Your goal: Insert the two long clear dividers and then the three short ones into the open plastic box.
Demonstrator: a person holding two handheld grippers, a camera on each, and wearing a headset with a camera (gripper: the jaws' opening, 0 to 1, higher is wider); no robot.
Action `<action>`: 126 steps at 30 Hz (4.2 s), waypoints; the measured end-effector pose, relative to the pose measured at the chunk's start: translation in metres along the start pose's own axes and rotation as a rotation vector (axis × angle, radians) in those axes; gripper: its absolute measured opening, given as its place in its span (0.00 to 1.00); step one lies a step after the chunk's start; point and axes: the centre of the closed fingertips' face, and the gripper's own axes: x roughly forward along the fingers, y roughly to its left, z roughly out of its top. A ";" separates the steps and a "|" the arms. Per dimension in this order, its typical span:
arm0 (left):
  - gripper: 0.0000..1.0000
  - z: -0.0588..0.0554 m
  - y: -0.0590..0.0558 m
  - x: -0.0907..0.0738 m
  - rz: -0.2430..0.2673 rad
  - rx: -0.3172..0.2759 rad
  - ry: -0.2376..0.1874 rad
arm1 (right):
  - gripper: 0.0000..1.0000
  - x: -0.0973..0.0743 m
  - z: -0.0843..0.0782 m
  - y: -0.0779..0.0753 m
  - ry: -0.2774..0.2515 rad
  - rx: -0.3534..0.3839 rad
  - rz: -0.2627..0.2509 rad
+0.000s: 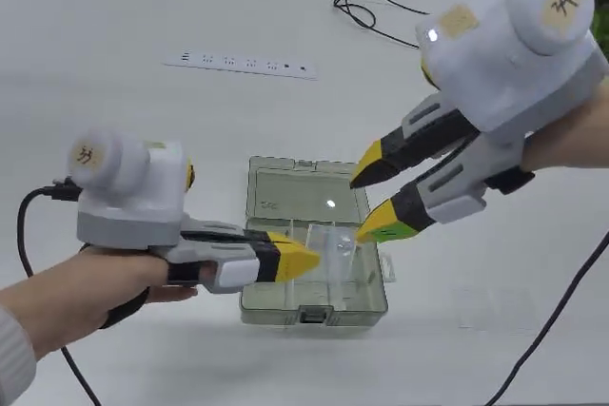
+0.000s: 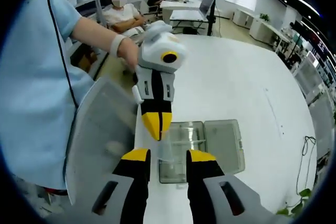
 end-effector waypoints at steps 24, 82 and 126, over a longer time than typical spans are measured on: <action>0.00 0.006 -0.003 -0.004 -0.019 0.222 -0.054 | 0.08 0.037 -0.005 0.011 0.130 0.077 0.231; 1.00 -0.028 0.077 -0.057 0.456 0.237 0.082 | 0.02 0.097 0.004 -0.036 0.102 0.065 0.060; 0.92 -0.044 0.068 -0.058 0.428 0.172 0.074 | 0.02 0.118 0.000 -0.034 0.091 0.046 0.018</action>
